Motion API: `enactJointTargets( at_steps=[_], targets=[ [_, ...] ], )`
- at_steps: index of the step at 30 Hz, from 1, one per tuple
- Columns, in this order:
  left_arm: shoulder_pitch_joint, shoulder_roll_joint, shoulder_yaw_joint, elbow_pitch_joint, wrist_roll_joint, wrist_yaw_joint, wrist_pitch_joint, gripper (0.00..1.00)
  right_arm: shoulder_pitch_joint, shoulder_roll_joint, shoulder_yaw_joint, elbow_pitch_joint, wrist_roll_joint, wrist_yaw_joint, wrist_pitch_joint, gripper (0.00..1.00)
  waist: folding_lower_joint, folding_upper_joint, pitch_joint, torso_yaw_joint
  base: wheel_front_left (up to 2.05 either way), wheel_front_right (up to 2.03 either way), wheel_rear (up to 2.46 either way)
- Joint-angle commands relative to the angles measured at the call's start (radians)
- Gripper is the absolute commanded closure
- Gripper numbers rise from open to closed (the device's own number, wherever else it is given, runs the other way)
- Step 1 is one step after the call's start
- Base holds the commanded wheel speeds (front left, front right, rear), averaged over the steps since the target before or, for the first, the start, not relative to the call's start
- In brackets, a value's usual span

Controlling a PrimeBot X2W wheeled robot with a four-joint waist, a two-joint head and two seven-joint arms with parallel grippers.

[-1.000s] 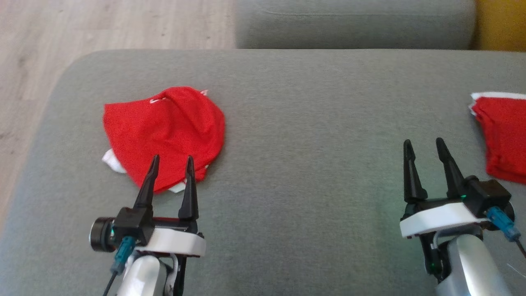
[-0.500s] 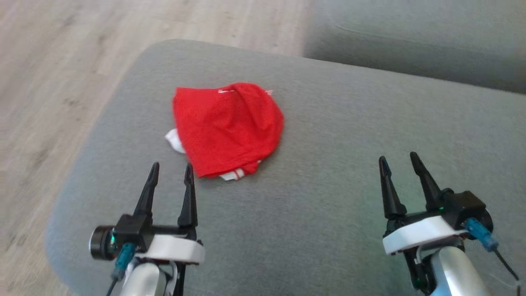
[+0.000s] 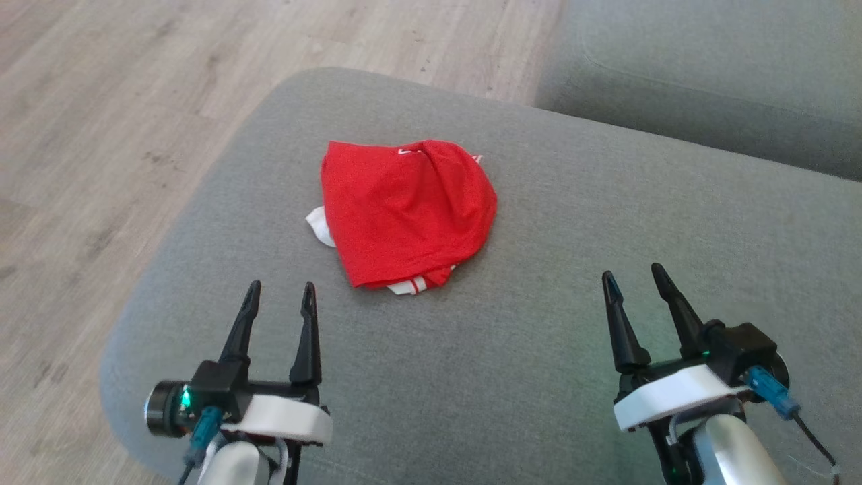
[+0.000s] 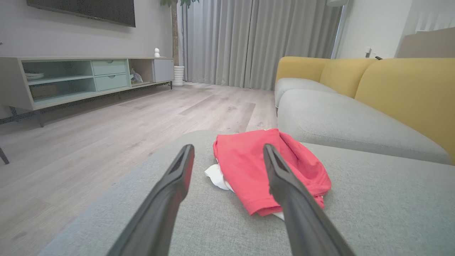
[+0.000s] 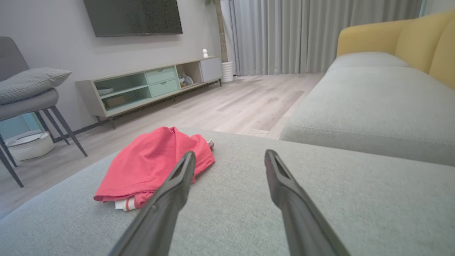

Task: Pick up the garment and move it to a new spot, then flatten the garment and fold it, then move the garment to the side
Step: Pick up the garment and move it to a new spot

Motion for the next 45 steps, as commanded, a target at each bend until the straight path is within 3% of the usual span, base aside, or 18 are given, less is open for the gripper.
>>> enactJointTargets(
  at_steps=[1,6,12,19,26,27,28,29,39,45],
  targets=[
    [-0.032,0.006,0.04,-0.026,0.009,-0.006,-0.01,0.0,-0.028,-0.003,0.023,-0.03,0.006,-0.001,-0.011,0.0,0.0,0.0,0.011,-0.014,0.0,0.0,0.0],
    [-0.093,0.026,0.009,0.053,0.032,-0.053,-0.001,0.0,-0.042,-0.003,0.013,-0.029,-0.011,-0.001,-0.011,0.0,0.0,0.0,0.057,-0.057,0.0,0.0,0.0],
    [-0.215,0.059,-0.06,0.2,0.053,-0.121,0.105,0.0,-0.063,-0.003,0.0,-0.031,-0.035,-0.001,-0.011,0.0,0.0,0.0,0.126,-0.109,0.0,0.0,0.0],
    [-0.331,0.105,-0.108,0.335,0.063,-0.148,0.157,0.0,-0.088,-0.003,-0.009,-0.035,-0.056,-0.001,-0.011,0.0,0.0,0.0,0.186,-0.152,0.0,0.0,0.0],
    [-0.408,0.132,-0.127,0.432,0.082,-0.145,0.14,0.0,-0.109,-0.003,-0.022,-0.039,-0.062,-0.001,-0.011,0.0,0.0,0.0,0.225,-0.175,0.0,0.0,0.0],
    [-0.423,0.131,-0.132,0.454,0.084,-0.144,0.133,0.11,-0.112,-0.003,-0.024,-0.039,-0.063,-0.001,-0.011,0.0,0.0,0.0,0.229,-0.177,0.0,0.0,0.0],
    [-0.43,0.131,-0.134,0.463,0.086,-0.143,0.129,0.51,-0.112,-0.003,-0.025,-0.039,-0.063,-0.001,-0.011,0.0,0.0,0.0,0.231,-0.178,0.0,0.0,0.0],
    [-0.437,0.13,-0.135,0.471,0.085,-0.141,0.123,1.0,-0.113,-0.003,-0.026,-0.039,-0.063,-0.001,-0.011,0.0,0.0,0.0,0.232,-0.179,0.0,0.0,0.0],
    [-0.474,0.131,-0.164,0.492,0.082,-0.148,0.083,1.0,-0.115,-0.003,-0.033,-0.026,-0.047,-0.001,-0.011,0.0,0.0,0.0,0.203,-0.175,0.0,0.0,0.0],
    [-0.505,0.128,-0.215,0.375,0.044,-0.16,0.068,1.0,-0.109,-0.003,-0.02,-0.024,-0.015,-0.001,-0.011,0.0,0.0,0.0,0.152,-0.196,0.0,0.0,0.0]
  ],
)
